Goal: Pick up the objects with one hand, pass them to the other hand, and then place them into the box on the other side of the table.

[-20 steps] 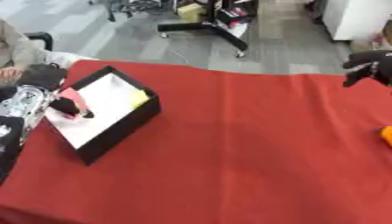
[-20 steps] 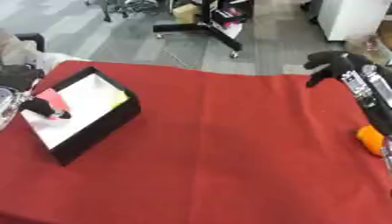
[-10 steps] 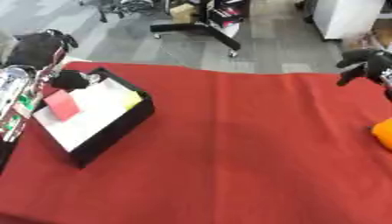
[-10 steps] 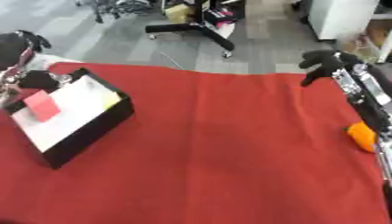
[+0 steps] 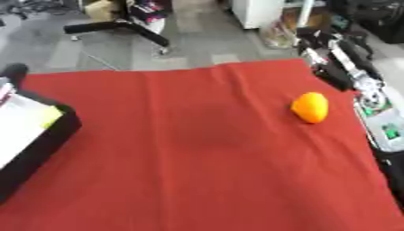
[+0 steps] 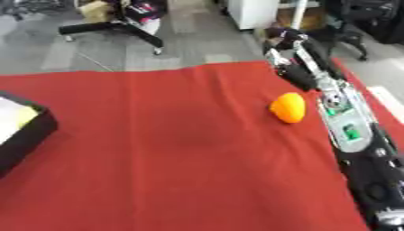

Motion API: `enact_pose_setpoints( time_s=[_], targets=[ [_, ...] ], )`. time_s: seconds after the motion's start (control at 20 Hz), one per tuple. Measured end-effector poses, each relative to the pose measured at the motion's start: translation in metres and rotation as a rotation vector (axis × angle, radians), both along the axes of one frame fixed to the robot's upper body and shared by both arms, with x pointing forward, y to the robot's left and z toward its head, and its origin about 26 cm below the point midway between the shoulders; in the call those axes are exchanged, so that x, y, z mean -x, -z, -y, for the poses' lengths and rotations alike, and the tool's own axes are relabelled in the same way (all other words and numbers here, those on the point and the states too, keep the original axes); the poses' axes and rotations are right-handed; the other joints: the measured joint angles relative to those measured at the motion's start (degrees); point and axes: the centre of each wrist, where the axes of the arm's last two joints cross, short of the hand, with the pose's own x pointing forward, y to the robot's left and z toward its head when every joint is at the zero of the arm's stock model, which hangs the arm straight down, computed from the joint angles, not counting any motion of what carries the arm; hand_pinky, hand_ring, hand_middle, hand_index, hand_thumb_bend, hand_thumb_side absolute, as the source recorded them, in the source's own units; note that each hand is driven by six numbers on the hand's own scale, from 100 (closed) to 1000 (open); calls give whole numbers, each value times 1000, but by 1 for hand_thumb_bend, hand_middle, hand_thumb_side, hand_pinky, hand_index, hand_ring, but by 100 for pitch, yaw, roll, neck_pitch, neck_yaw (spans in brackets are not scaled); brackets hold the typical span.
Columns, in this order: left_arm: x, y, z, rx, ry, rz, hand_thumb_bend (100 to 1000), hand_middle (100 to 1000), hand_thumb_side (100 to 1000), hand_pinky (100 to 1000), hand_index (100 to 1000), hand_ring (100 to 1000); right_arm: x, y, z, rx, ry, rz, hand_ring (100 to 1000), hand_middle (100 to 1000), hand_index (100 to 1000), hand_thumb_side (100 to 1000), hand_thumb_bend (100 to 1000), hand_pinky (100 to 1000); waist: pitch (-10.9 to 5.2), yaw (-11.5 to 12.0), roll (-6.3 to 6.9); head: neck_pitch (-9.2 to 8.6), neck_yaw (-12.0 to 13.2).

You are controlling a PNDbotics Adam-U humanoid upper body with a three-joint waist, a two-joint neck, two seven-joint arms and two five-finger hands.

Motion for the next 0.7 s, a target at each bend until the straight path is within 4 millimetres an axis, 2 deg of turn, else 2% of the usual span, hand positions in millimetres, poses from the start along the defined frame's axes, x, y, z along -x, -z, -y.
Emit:
enact_pose_setpoints(
  time_s=[0.15, 0.3, 0.55, 0.7],
  targets=[
    [2, 12, 9, 98, 91, -14, 342, 521, 743, 734, 719, 519, -1, 20, 30, 149, 50, -117, 899, 966, 989, 1000, 100, 879, 2, 51, -24, 42, -267],
    [3, 23, 17, 179, 145, -30, 325, 516, 764, 732, 714, 515, -4, 35, 49, 282, 72, -228, 916, 972, 993, 1000, 100, 884, 18, 107, -35, 50, -404],
    [4, 36, 27, 258, 185, -63, 306, 506, 790, 730, 704, 508, -7, 55, 62, 404, 76, -362, 913, 962, 989, 1000, 100, 882, 66, 165, -33, 52, -478],
    [5, 41, 31, 278, 191, -80, 297, 503, 803, 730, 702, 506, -8, 63, 63, 437, 68, -414, 894, 931, 974, 1000, 100, 871, 70, 185, -34, 54, -482]
  ],
)
